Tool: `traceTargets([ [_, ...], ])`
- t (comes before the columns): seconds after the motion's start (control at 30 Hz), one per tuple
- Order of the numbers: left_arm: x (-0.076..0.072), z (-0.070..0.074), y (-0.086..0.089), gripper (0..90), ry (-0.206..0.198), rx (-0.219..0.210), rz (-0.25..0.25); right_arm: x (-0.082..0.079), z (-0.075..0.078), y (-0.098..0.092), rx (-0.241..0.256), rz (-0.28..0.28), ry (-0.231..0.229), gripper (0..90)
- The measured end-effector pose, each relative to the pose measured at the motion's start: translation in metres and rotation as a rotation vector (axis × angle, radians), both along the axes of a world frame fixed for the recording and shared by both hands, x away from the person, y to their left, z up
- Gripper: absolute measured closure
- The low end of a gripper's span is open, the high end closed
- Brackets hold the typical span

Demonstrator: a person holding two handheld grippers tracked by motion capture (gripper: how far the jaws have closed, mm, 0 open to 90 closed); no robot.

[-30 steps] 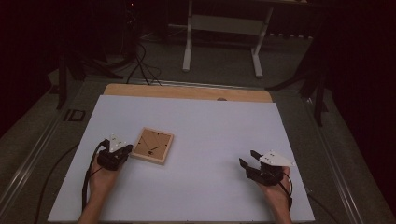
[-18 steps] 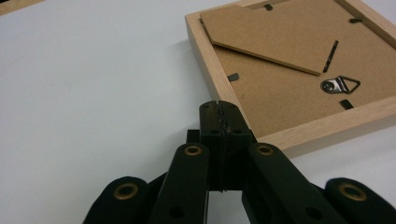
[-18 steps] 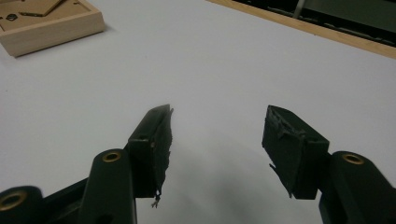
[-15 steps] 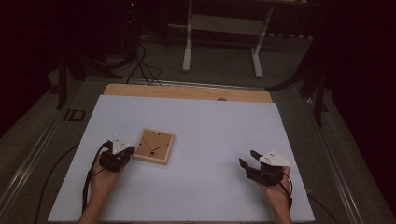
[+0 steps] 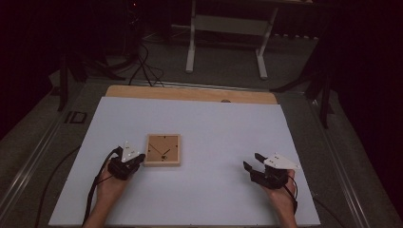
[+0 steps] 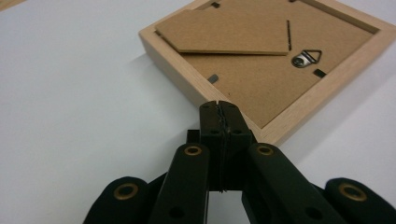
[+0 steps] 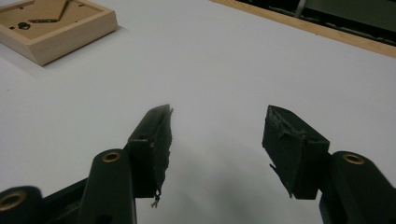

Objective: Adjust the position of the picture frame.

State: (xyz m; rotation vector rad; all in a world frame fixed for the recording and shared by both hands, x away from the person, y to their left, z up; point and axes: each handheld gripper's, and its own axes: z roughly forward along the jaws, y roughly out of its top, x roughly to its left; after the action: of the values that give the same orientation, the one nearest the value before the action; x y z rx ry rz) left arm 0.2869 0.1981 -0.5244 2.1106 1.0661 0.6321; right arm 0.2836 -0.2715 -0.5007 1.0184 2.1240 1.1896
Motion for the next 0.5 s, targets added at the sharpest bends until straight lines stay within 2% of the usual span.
traceTargets([
  [0.3, -0.004, 0.0, -0.01, 89.5, 0.007, -0.005, -0.054, 0.0, 0.0, 0.001, -0.004, 0.0, 0.002, 41.9],
  [0.5, -0.009, 0.001, -0.024, 89.5, 0.011, 0.005, -0.104, 0.0, 0.0, 0.0, -0.006, 0.001, 0.002, 41.9],
])
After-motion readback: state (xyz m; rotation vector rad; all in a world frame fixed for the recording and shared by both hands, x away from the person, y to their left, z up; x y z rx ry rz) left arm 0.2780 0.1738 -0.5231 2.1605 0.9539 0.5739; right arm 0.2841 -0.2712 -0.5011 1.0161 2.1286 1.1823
